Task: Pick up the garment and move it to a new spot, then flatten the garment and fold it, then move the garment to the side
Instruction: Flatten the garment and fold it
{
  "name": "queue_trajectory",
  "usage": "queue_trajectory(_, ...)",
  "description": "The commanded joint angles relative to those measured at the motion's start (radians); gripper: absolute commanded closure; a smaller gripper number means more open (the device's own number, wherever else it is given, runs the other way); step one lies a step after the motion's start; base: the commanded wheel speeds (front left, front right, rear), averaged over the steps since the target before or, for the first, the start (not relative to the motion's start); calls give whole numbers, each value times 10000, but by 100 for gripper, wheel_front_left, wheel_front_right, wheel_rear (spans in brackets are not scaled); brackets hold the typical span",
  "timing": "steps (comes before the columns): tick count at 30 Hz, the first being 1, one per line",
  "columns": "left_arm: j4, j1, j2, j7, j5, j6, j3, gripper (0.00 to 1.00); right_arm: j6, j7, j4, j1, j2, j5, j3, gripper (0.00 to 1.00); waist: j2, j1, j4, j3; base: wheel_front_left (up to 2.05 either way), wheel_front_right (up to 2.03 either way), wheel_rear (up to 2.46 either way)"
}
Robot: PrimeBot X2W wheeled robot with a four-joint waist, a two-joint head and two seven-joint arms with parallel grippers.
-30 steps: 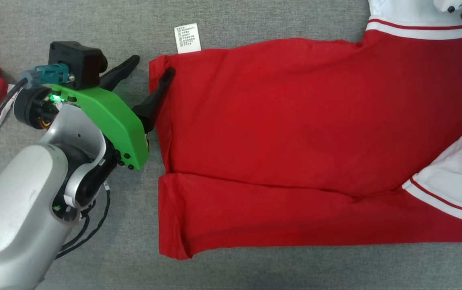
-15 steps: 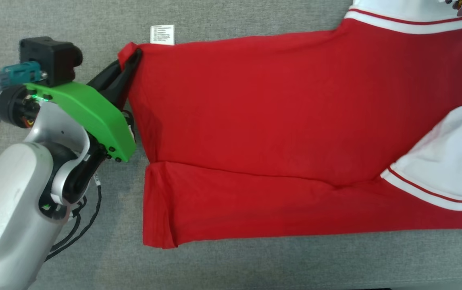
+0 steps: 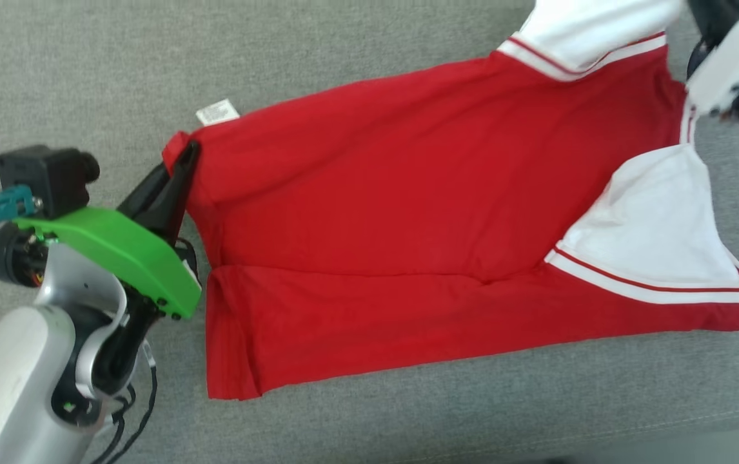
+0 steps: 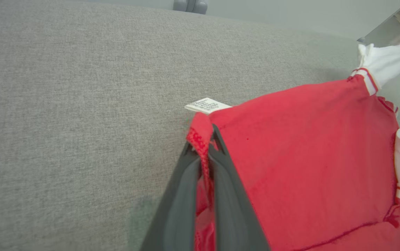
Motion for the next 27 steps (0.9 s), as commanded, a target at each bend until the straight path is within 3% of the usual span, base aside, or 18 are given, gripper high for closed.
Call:
queue_trajectory(1,-106,318,106,-141,-112,100,108,100,-15,-90,-326,550,-26,158,-72,100,0,-1,-431,-573,0,0,0)
queue_trajectory(11,-1011,1962,133,-866,-275,713,473,100,-12,-139,-2626,3642,610,588,-870,100,0,-1,-832,-916,0,0,0)
queue_trajectory(18,-1183,2675,-148,-1331,-388,934,555,100,-12,-216,-3005,4496,1122,496,-1220,100,0,-1,-856,-989,0,0,0)
queue_trajectory(27,-1044,3194,-301,-1640,-598,884,578,100,-12,-347,-3036,5130,1420,493,-1588,100,0,-1,-752,-1257,0,0,0)
